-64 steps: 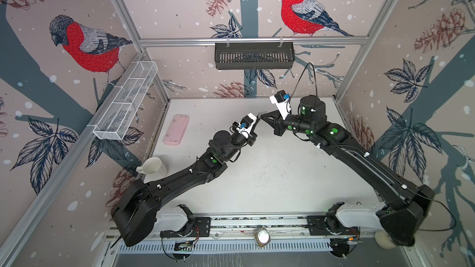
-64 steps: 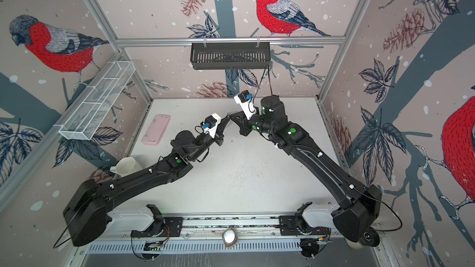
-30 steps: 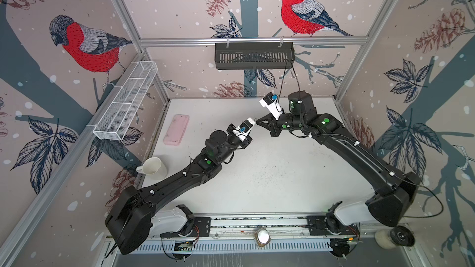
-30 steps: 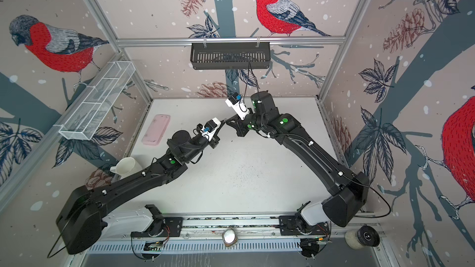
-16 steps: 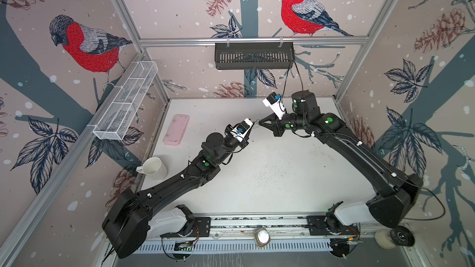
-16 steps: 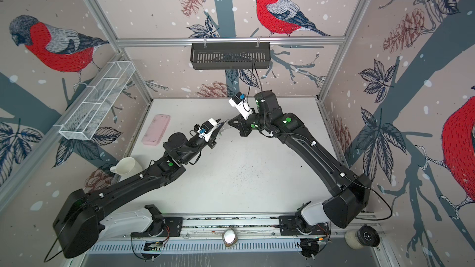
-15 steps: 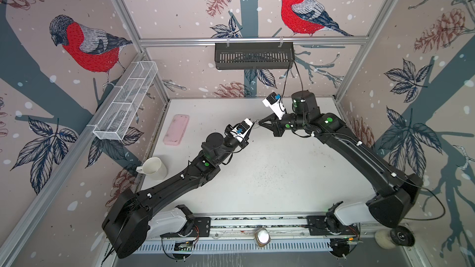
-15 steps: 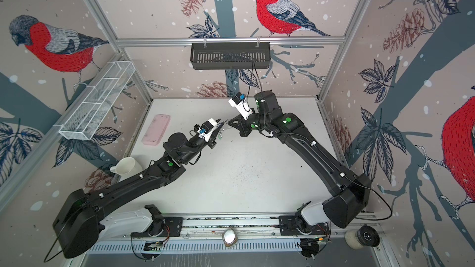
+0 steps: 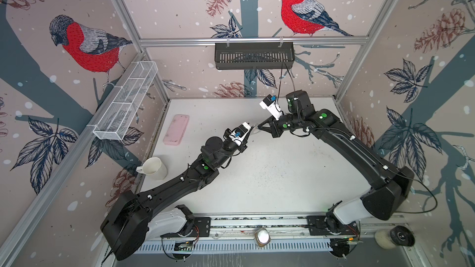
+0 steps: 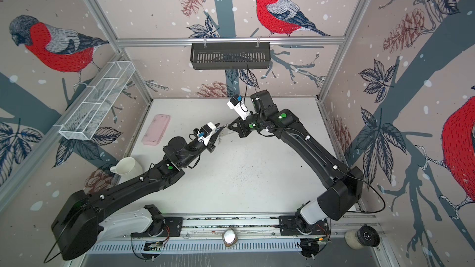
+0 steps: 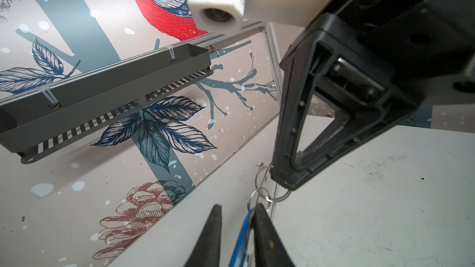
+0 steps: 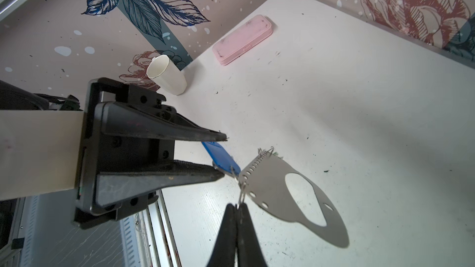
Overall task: Attach keys to a key ring
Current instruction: Insert the key into the keyring.
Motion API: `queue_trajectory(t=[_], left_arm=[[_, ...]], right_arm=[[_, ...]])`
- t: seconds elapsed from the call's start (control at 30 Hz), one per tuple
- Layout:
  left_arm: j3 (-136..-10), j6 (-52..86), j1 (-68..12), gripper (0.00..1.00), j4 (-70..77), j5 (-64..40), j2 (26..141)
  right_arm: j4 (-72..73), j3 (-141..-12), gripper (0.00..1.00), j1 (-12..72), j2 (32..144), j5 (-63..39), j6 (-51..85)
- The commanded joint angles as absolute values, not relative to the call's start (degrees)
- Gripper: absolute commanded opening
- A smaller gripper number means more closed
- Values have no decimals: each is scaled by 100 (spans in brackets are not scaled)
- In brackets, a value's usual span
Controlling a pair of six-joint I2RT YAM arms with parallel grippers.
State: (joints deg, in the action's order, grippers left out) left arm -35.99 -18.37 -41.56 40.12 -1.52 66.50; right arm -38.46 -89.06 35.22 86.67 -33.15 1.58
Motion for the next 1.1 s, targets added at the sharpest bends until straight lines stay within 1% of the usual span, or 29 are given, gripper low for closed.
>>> queue_trajectory(t=[0.0, 0.2, 0.53, 0.77, 0.87, 1.07], left_arm=[[-3539, -1763, -4123, 24, 4374, -167, 6591], [-3435, -1625, -4014, 24, 4365, -464, 6526], [-3596, -1354, -3461, 23, 3513, -2104, 6484], [-3893, -1351, -3129, 18, 2731, -3251, 6711], [-4020, -1406, -3109, 16, 2520, -3645, 6872], [-4039, -1422, -3111, 15, 2444, -3967, 6917]], right_arm=[[-4304, -9008, 0, 3533, 8753, -3310, 211], [-4739, -9132, 0, 3612, 8909, -3028, 129], [-5419, -9546, 0, 4025, 9148, -1934, -352], [-5752, -9654, 0, 4496, 9139, -1625, -747], [-5774, -9626, 0, 4526, 9141, -1613, -830], [-5734, -9627, 0, 4537, 9176, -1696, -904]])
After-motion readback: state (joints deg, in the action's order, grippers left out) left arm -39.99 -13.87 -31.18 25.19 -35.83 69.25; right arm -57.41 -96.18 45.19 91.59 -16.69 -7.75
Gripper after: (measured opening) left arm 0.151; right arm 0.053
